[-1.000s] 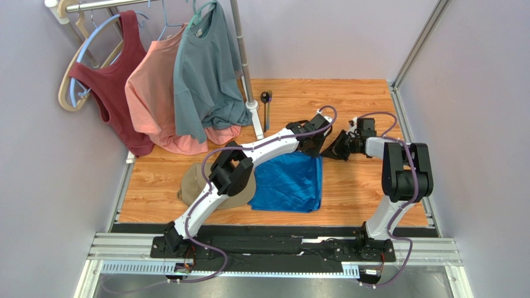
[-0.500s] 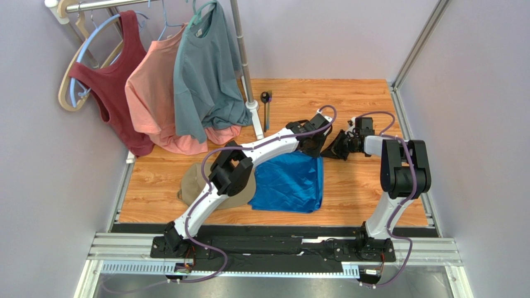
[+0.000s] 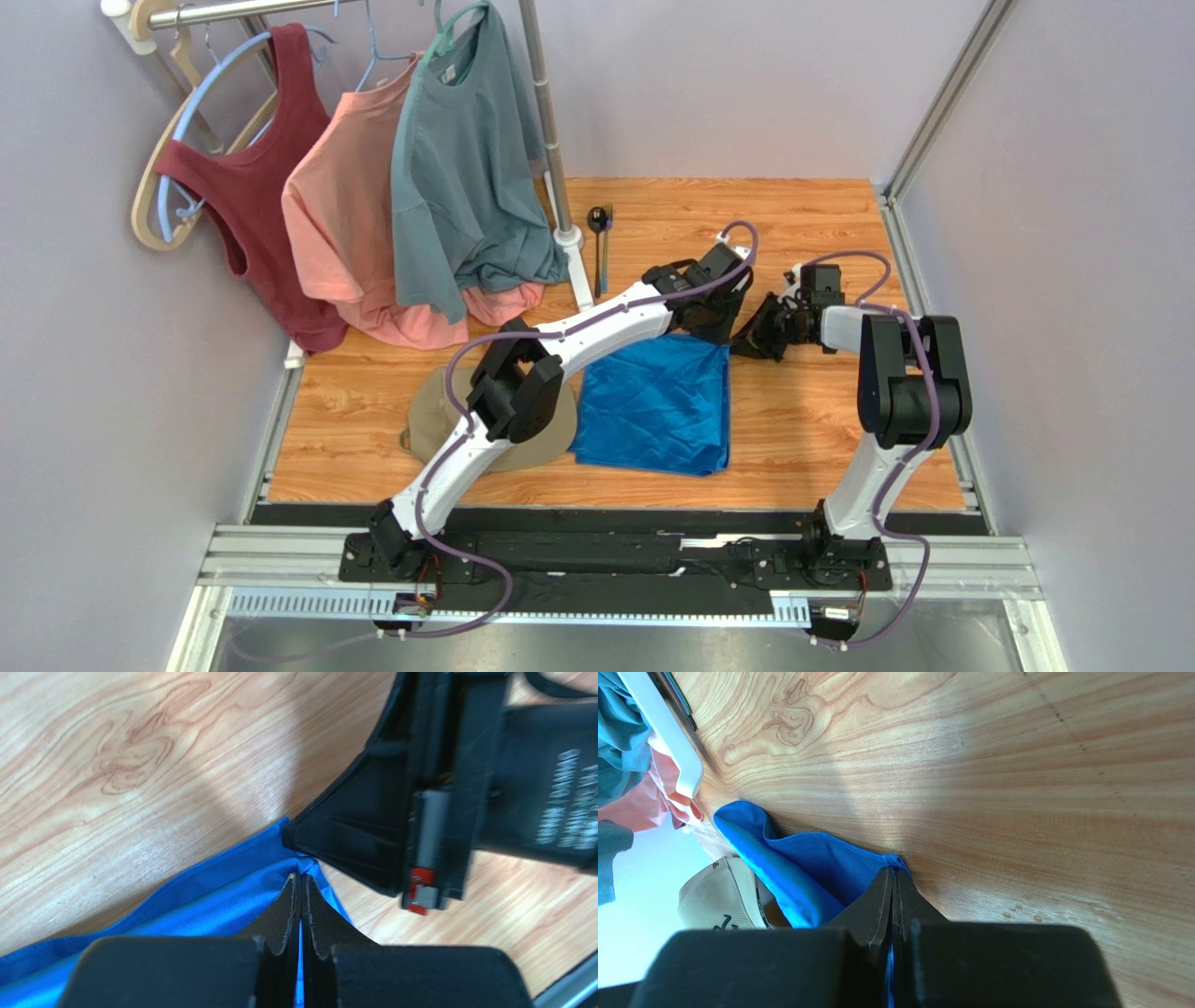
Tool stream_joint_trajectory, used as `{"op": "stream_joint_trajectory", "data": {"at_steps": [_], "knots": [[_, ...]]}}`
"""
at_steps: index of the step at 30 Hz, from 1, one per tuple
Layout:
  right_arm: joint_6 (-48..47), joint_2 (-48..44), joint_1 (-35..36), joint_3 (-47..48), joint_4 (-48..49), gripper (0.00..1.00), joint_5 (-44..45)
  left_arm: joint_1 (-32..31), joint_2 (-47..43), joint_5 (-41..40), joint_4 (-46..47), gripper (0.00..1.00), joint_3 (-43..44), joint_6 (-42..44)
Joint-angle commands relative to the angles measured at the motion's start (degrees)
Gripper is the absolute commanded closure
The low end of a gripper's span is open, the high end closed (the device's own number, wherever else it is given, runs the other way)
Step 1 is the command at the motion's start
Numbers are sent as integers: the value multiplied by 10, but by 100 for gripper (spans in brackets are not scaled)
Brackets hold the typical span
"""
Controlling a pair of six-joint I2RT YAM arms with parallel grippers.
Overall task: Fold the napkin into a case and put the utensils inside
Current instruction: Smooth out the lower triangle-folded napkin at the center of the board.
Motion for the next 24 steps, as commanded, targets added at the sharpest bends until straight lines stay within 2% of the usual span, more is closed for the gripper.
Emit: {"op": "stream_joint_trajectory", "data": {"at_steps": [1, 24], "knots": [[-9, -5, 3, -1, -4, 100, 25, -1, 11, 8, 18, 100, 42, -14], [-20, -69, 1, 25, -61, 98, 54, 10, 23, 8, 34, 98, 20, -44]]}}
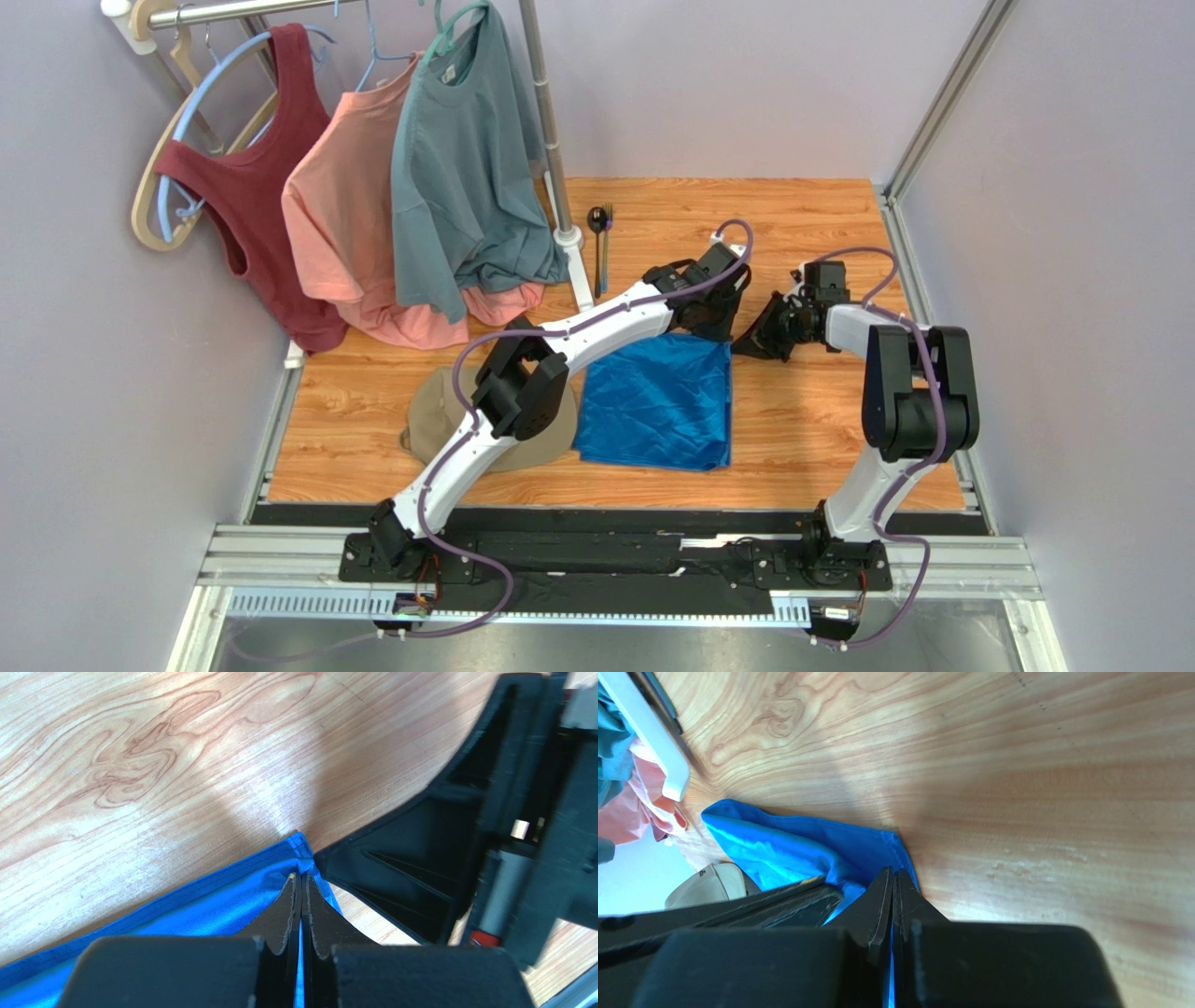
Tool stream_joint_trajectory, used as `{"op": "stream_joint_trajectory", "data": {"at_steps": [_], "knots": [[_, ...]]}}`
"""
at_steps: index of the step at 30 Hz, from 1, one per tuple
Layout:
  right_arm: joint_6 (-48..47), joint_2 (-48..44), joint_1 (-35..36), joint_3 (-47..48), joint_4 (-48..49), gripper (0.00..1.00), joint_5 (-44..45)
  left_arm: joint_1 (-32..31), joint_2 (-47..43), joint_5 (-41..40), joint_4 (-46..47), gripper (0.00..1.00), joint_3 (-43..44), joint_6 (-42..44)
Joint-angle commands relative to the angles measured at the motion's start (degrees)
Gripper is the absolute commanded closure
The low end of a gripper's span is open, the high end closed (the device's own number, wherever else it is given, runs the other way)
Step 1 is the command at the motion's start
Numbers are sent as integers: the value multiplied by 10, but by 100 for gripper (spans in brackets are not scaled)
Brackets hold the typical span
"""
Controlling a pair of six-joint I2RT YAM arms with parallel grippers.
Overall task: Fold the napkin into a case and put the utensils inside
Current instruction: Smooth out the lower triangle-folded napkin at the center of the board.
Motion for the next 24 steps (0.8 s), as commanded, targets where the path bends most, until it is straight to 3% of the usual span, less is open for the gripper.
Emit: {"op": "stream_joint_trajectory", "data": {"at_steps": [1, 5, 7, 9, 12, 14, 17, 18, 20, 21, 24], "knots": [[-13, -38, 1, 28, -18, 97, 18, 1, -1, 5, 23, 97, 2, -11], [-16, -55, 0, 25, -33, 96, 24, 1, 1, 17, 31, 91, 2, -11], [-16, -74, 0, 15, -39, 95, 19, 1, 4, 33, 40, 74, 2, -5], [-14, -99, 0, -18, -40, 94, 26, 1, 7, 45, 37, 37, 12, 8], [-37, -148, 0, -48, -83, 93, 33, 1, -22, 46, 8, 27, 14, 27], [-43, -186, 1, -68, -96, 91, 37, 0, -56, 46, 10, 27, -24, 37], [-40, -217, 14, -99, -126, 90, 10, 1, -127, 74, 36, 40, -113, 21], [-37, -238, 16, -115, -146, 90, 6, 1, -149, 93, 41, 52, -136, 11], [-22, -262, 36, -142, -150, 89, -4, 0, -161, 173, 59, 62, -195, -10], [-5, -295, 40, -173, -154, 90, -1, -1, -173, 206, 64, 75, -216, -18], [12, -344, 53, -224, -161, 100, 31, -19, -221, 211, 125, 100, -345, -35]]}}
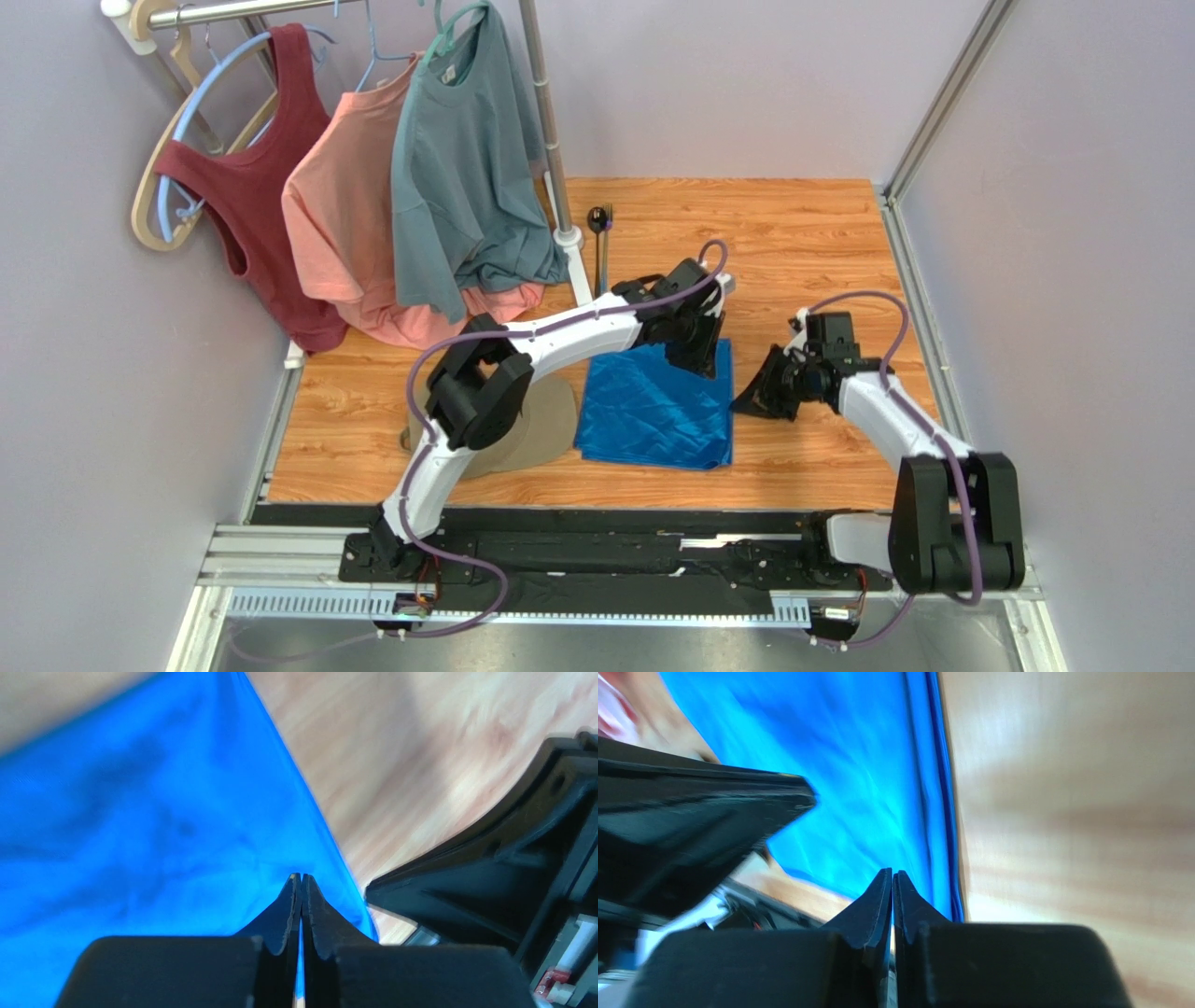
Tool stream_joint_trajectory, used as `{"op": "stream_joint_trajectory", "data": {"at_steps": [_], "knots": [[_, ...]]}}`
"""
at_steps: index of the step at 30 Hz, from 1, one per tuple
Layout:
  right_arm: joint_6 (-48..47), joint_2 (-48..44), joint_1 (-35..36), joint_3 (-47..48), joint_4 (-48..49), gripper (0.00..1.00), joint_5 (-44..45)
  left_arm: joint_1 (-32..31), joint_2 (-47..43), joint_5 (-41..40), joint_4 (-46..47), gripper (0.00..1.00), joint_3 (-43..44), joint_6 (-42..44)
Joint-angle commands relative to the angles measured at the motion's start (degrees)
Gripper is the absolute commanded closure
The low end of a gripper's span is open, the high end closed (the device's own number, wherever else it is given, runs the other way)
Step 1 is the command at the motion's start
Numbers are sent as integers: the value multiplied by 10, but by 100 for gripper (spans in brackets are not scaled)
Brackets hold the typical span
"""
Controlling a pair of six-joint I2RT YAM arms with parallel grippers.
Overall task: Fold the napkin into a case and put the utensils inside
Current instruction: Smooth out the lower triangle-folded napkin at the center of the board.
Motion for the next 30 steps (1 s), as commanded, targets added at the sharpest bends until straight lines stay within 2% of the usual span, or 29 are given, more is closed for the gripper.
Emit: {"op": "stream_joint_trajectory", "data": {"at_steps": [1, 8, 20, 30], "knots": [[30, -68, 13, -64, -42, 100, 21, -32, -81, 65, 78, 100, -130, -35], [35, -85, 32, -110, -30, 100, 30, -71, -97, 64, 93, 100, -182, -44], [47, -87, 41, -130, -18, 100, 30, -94, -67, 66, 90, 100, -166, -57], [96, -87, 40, -155, -6, 100, 23, -106, -5, 97, 100, 100, -106, -80]]}}
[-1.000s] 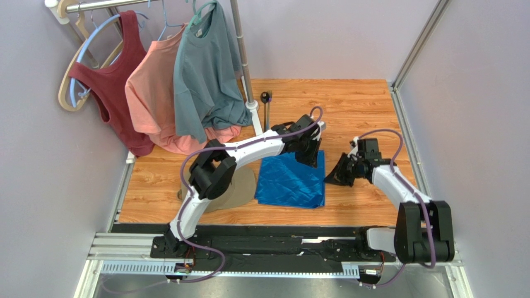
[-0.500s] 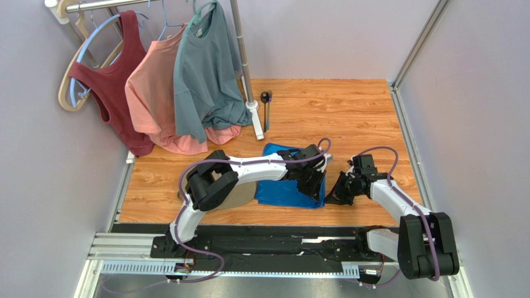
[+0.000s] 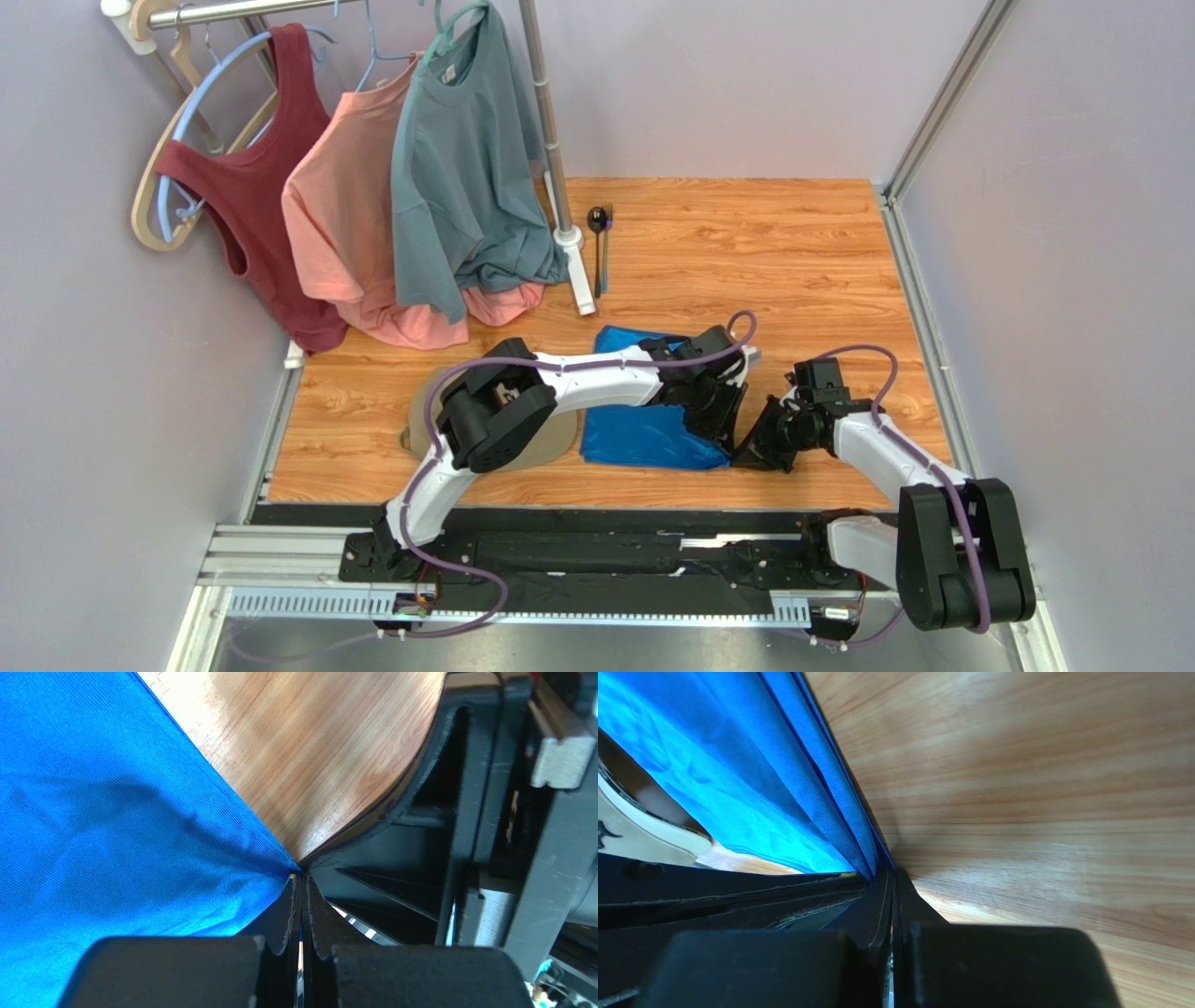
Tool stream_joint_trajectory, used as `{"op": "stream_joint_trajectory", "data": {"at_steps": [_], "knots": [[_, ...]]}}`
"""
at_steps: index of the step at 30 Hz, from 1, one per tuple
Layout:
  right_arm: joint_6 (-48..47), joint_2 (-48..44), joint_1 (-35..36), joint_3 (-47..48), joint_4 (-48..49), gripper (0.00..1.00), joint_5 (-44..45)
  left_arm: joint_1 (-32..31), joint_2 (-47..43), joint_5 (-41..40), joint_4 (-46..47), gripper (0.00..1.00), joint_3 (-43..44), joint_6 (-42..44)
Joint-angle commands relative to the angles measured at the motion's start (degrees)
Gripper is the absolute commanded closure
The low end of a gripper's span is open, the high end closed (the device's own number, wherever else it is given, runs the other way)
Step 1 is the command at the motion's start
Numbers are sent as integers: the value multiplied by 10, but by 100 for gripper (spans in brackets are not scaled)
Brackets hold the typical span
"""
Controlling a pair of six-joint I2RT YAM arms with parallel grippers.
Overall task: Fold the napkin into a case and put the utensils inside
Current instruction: Smooth out the lower triangle-folded napkin at the center of the board.
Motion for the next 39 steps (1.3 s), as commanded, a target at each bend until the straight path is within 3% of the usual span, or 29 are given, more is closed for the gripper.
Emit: {"op": "stream_joint_trajectory", "data": {"at_steps": [1, 7, 10, 16, 22, 36, 39], "knots": [[28, -19, 3, -1, -7, 100, 25, -10, 19, 25, 17, 100, 27, -17], [30, -69, -1, 46, -105, 100, 157, -16, 14, 21, 24, 100, 5, -21], [21, -75, -7, 55, -123, 100, 172, -15, -7, 4, 10, 100, 11, -9], [16, -78, -14, 62, -131, 100, 160, -16, -54, -14, -12, 95, 12, 3], [10, -76, -16, 60, -120, 100, 144, -15, -81, -11, 22, 100, -47, -12], [5, -61, -17, 57, -99, 100, 131, -30, -9, 60, 140, 100, -81, -69], [3, -55, -16, 60, -95, 100, 127, -28, 11, 51, 129, 100, -77, -59]]}}
